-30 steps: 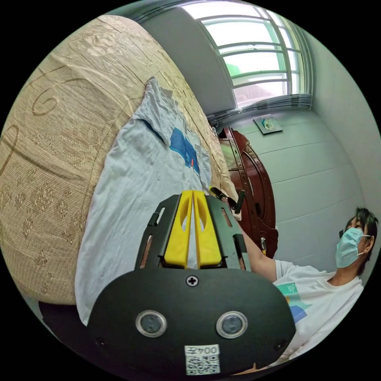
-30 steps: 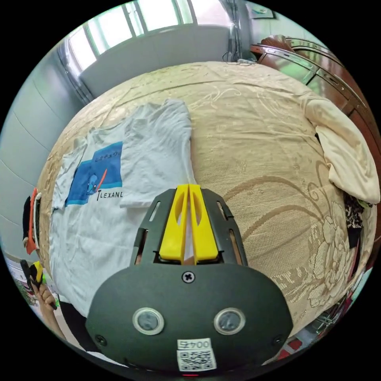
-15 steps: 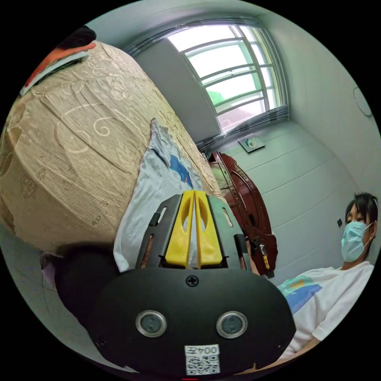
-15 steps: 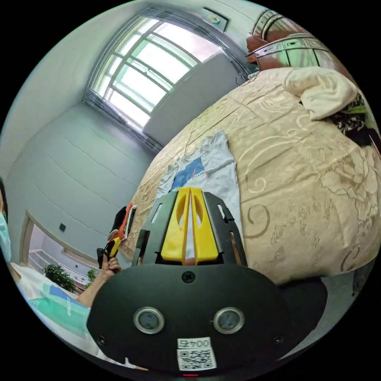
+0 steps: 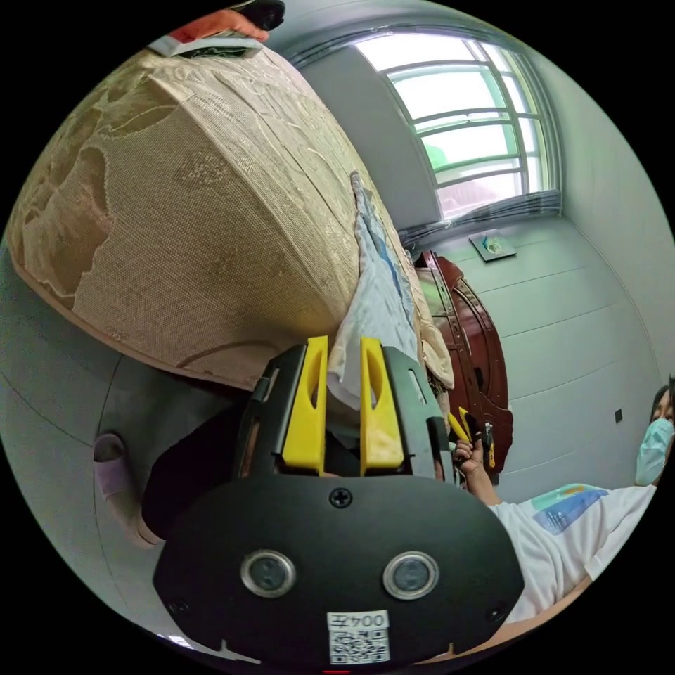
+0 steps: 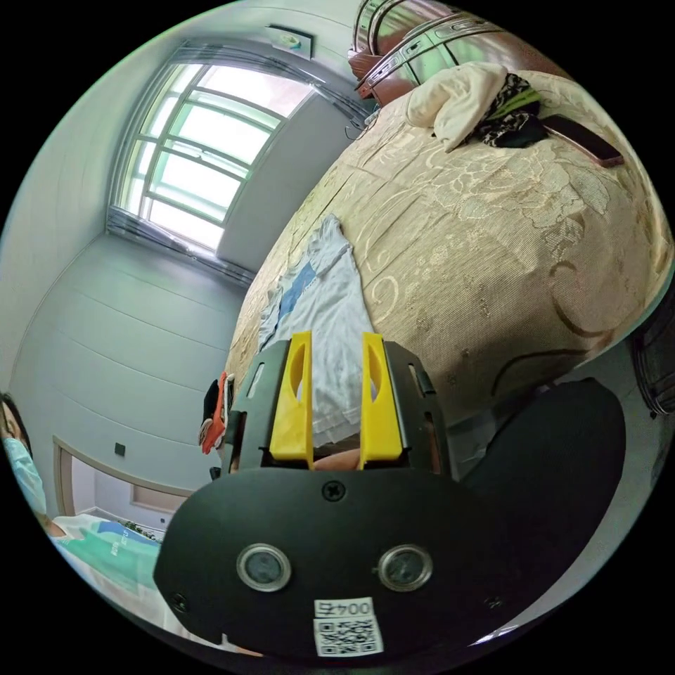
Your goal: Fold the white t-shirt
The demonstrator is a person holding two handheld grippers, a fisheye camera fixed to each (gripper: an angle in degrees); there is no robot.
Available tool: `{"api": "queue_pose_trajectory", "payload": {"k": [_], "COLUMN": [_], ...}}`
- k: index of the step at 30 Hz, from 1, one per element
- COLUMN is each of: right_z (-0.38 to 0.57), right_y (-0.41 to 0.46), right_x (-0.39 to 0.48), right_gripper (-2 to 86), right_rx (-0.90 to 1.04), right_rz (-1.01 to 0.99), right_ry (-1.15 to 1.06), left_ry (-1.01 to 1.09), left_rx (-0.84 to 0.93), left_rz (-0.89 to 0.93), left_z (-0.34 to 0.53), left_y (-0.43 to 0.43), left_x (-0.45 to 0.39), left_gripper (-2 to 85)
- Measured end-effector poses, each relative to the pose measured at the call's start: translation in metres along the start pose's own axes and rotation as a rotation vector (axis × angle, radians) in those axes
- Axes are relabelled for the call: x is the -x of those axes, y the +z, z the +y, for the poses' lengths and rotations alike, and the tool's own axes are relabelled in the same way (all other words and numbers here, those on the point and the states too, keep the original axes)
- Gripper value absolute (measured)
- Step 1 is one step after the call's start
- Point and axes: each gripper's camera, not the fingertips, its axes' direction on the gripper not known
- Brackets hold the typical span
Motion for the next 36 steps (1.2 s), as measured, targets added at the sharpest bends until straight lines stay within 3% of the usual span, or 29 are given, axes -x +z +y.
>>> {"api": "queue_pose_trajectory", "payload": {"k": [13,23,36], "right_z": [0.007,0.027,0.022], "right_y": [0.006,0.014,0.014], "right_x": [-0.033,-0.027,-0.065], "right_gripper": [12.6,14.5,10.5], "right_rx": [0.050,0.108,0.185], "right_rz": [0.169,0.251,0.187], "right_ry": [0.077,0.017,0.063], "left_ry": [-0.001,0.008,-0.042], "left_rx": [0.008,0.013,0.049], "left_rz": [0.043,-0.032,-0.004], "left_z": [0.055,0.091,0.137], "left_y": [-0.001,-0.009,-0.014], "left_x": [0.000,-0.013,0.027], "left_gripper": [7.6,8.2,9.2]}}
